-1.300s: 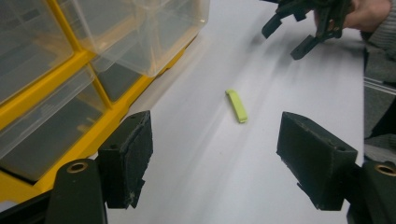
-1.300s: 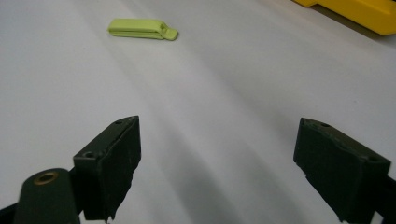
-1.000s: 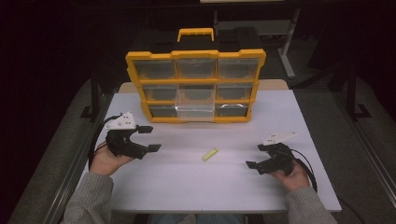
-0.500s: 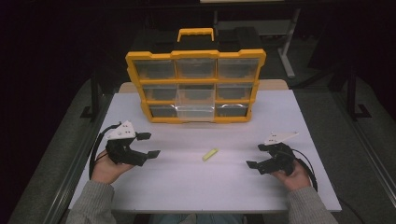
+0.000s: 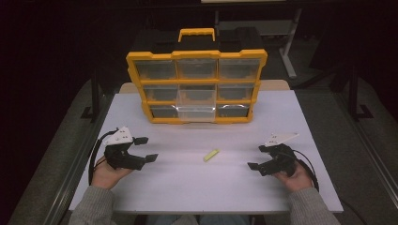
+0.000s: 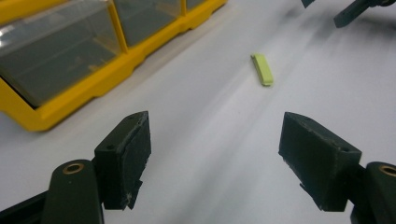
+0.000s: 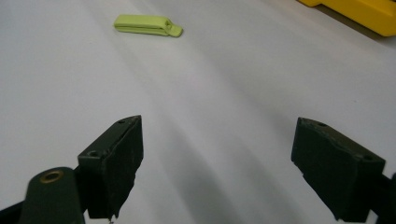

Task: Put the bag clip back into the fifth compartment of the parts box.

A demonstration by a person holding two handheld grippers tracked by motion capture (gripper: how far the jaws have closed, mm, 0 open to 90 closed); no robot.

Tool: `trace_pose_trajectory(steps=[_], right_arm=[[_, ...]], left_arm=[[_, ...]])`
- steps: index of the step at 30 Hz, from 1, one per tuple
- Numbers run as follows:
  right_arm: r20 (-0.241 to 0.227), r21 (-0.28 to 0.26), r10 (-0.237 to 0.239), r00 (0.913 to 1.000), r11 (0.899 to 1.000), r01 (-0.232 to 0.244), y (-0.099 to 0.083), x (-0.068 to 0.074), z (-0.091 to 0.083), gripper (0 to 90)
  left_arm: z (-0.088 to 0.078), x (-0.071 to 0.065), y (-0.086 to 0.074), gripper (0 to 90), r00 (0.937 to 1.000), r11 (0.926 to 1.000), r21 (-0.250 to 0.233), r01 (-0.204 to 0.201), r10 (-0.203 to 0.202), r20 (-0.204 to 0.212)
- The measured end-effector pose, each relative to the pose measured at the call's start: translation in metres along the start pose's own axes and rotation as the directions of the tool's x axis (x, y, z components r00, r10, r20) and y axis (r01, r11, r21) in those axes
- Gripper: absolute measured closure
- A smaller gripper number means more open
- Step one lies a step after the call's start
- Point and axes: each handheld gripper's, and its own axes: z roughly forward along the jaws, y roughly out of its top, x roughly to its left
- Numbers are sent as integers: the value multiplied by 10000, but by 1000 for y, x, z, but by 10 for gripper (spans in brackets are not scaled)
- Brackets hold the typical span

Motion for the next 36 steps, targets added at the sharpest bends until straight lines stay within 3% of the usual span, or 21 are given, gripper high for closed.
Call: trace_pose_trajectory(steps=[6,17,19,25,36], right_arm=[[228,269,-394,9990,9989,388,1,4,-1,157],[-49,86,-284,9996,9996,284,2,5,-3,140],[-258,55,-93,9996,9999,94,5,4,-3,140],[-509,368,160,9986,9992,-141,18,3,-2,137],[-1059,561,-554,9928,9965,616,57,5,1,138]], left_arm=[[2,0,-5,220,9999,9999,115,-48,50,-132],[6,-1,-6,214,9998,9999,118,-124,126,-151],[5,-1,-6,214,9999,10000,13,-94,95,-88],[5,-2,-5,216,9999,9999,-1,-104,104,-72],[0,-1,-4,218,10000,9995,-302,-17,17,-7]])
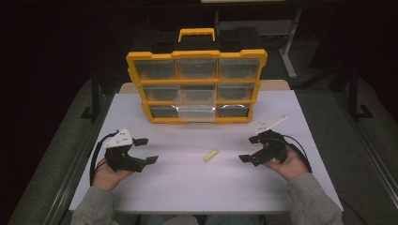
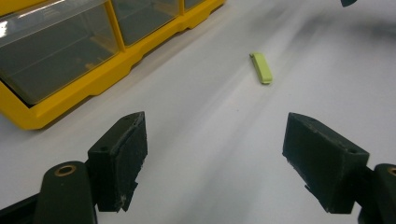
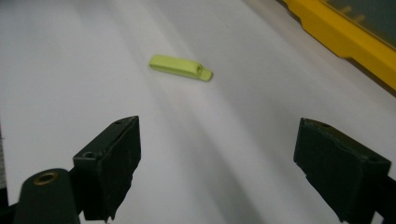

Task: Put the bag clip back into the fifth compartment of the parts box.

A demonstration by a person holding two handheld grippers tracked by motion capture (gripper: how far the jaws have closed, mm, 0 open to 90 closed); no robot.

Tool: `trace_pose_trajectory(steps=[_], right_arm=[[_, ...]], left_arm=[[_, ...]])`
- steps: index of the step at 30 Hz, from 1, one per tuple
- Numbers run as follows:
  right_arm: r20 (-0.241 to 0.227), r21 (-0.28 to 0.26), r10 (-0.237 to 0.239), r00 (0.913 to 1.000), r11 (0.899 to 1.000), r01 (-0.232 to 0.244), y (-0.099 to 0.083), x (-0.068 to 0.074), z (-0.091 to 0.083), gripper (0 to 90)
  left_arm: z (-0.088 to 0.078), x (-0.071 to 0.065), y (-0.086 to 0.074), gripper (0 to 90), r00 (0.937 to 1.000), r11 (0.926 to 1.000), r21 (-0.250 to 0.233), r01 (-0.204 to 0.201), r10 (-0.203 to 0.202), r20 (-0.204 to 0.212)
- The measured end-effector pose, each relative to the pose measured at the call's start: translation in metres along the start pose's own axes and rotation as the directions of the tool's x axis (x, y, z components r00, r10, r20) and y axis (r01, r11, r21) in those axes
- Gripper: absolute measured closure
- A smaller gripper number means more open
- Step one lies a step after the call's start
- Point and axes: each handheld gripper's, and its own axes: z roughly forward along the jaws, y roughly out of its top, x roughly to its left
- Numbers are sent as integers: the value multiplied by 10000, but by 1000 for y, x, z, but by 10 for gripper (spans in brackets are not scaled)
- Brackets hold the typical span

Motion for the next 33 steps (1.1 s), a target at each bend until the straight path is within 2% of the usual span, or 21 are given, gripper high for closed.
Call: trace_pose_trajectory(steps=[3,7,10,13,14,17,19,23,26,27,28,29,32,33], right_arm=[[-57,85,-244,9997,9997,245,11,1,4,137],[-179,225,-657,9977,9976,661,26,5,13,140],[-379,436,-1033,9939,9935,1049,36,7,23,150],[-497,432,-1310,9901,9902,1331,44,6,32,176],[-411,487,-1508,9877,9871,1527,47,6,36,181],[-579,563,-1596,9855,9851,1628,54,7,46,193],[-729,604,-1825,9805,9805,1870,57,7,53,218],[-929,883,-2254,9698,9683,2335,57,7,68,227],[-1086,977,-2581,9600,9583,2687,58,9,78,265],[-1111,924,-2787,9539,9528,2892,58,10,81,271],[-1165,967,-2842,9517,9504,2956,59,10,84,276],[-1217,1059,-2777,9529,9510,2906,59,11,86,290],[-1372,1113,-3003,9439,9422,3160,60,11,94,318],[-1405,1228,-2908,9464,9434,3081,60,12,96,329]], left_arm=[[0,0,0,219,10000,10000,11,-77,77,19],[1,0,0,219,9999,9999,-102,105,-105,44],[-1,1,0,219,9999,9999,-49,114,-114,68],[-2,1,1,220,9999,9998,-143,99,-99,61],[-2,1,1,222,9999,9998,-161,100,-99,60],[-3,1,1,222,9998,9996,-235,150,-148,105],[-4,2,2,222,10000,9997,-227,-17,19,89],[-4,2,1,222,9999,9996,-268,74,-71,130],[-4,2,1,222,9999,9997,-235,79,-75,155],[-4,3,1,223,9998,9997,-246,47,-43,168],[-4,2,1,223,9998,9996,-269,51,-46,184],[-4,2,2,224,9998,9997,-235,82,-78,202],[-3,2,2,224,9997,9999,-127,0,3,226],[-3,2,2,224,9997,9999,-101,-40,43,233]])
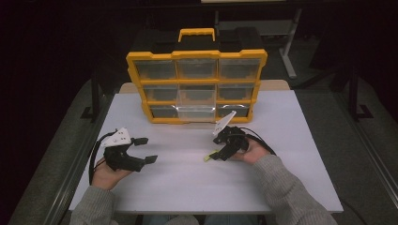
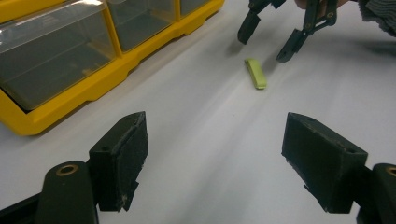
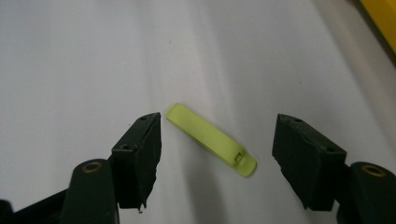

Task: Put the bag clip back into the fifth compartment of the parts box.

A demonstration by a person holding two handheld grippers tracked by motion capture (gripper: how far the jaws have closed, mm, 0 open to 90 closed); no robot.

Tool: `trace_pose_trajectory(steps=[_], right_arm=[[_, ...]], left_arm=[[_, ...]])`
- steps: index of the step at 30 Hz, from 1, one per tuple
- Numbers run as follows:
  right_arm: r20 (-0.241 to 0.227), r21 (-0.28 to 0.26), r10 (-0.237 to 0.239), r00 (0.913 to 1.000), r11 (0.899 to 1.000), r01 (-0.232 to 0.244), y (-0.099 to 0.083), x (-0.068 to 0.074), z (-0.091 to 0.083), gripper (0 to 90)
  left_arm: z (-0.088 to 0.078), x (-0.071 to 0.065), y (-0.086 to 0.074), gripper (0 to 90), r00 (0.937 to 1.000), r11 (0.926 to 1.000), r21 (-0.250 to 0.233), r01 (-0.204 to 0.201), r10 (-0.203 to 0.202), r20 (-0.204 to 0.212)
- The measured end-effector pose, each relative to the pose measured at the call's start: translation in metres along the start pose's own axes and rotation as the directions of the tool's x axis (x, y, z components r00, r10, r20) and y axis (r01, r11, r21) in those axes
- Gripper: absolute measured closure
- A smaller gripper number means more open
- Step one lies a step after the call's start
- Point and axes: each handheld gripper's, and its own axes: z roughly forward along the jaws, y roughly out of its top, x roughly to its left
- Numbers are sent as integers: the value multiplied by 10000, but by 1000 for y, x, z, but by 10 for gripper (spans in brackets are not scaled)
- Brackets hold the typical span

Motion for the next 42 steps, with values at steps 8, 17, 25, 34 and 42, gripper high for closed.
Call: trace_pose_trajectory(steps=[8,17,25,34,42], right_arm=[[-248,551,-856,9960,9947,869,4,2,18,428],[-362,834,-1563,9870,9838,1588,7,5,20,604],[-581,1069,-1699,9837,9787,1754,8,8,22,714],[-734,895,-1483,9862,9839,1546,6,5,22,768],[-907,401,-1363,9865,9893,1404,7,6,15,770]], left_arm=[[0,0,-1,224,9999,9998,-173,118,-118,54],[-1,0,0,226,10000,9999,-153,55,-54,45],[-3,1,0,229,9999,9998,-154,128,-126,112],[-3,1,0,229,9999,9995,-313,98,-94,139],[-2,0,0,229,9997,9995,-293,141,-135,200]])
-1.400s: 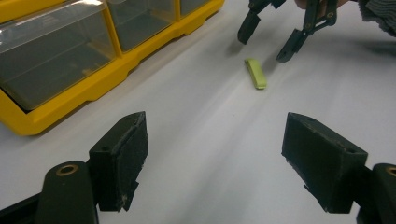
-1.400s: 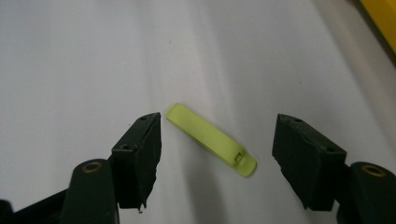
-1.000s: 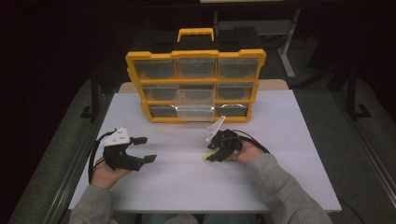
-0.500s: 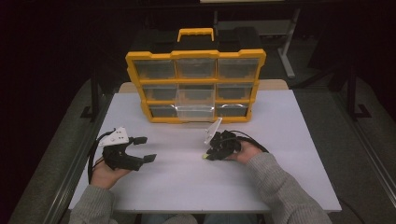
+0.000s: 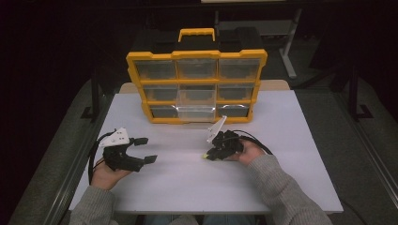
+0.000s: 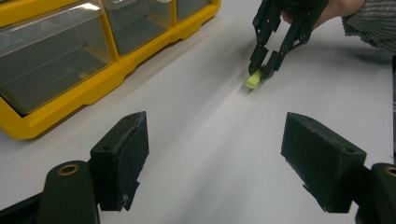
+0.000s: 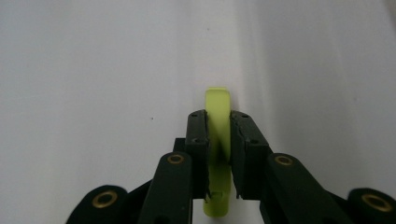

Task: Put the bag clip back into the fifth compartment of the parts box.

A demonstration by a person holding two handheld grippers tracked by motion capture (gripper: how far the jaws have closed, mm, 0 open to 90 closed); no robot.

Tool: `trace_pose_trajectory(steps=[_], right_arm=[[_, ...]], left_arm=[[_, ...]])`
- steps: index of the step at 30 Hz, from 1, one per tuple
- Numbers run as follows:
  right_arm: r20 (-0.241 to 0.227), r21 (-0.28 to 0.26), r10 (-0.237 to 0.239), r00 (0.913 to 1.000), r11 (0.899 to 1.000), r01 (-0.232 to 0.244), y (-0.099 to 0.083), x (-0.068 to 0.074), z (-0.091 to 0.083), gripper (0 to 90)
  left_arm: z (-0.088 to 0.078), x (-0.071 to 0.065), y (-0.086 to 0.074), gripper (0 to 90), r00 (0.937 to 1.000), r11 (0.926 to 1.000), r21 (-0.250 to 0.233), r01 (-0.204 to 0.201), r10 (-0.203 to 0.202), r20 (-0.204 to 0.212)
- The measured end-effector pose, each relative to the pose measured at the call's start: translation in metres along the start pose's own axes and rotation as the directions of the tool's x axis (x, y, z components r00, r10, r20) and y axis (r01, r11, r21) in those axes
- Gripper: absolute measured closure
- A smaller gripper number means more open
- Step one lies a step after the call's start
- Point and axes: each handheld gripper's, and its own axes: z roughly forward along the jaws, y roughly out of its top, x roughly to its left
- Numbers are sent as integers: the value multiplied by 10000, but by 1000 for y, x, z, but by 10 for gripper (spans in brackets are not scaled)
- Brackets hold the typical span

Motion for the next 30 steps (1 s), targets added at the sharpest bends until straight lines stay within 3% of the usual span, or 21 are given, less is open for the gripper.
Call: trace_pose_trajectory(steps=[5,8,13,26,30], right_arm=[[-144,-352,272,9995,9990,-277,0,3,-11,770],[-311,-902,183,9993,9957,-211,4,6,-20,770],[-181,-946,126,9998,9954,-142,8,8,-29,770],[-615,-1690,777,9951,9818,-871,7,3,-50,770],[-482,-1735,676,9965,9820,-750,13,3,-60,770]], left_arm=[[0,0,0,229,10000,10000,-15,-31,31,31],[0,0,-1,228,10000,10000,-58,16,-15,31],[0,-1,0,228,10000,10000,-37,3,-3,38],[2,-2,-1,227,10000,10000,94,8,-9,40],[1,-1,-1,226,10000,9999,135,-40,39,18]])
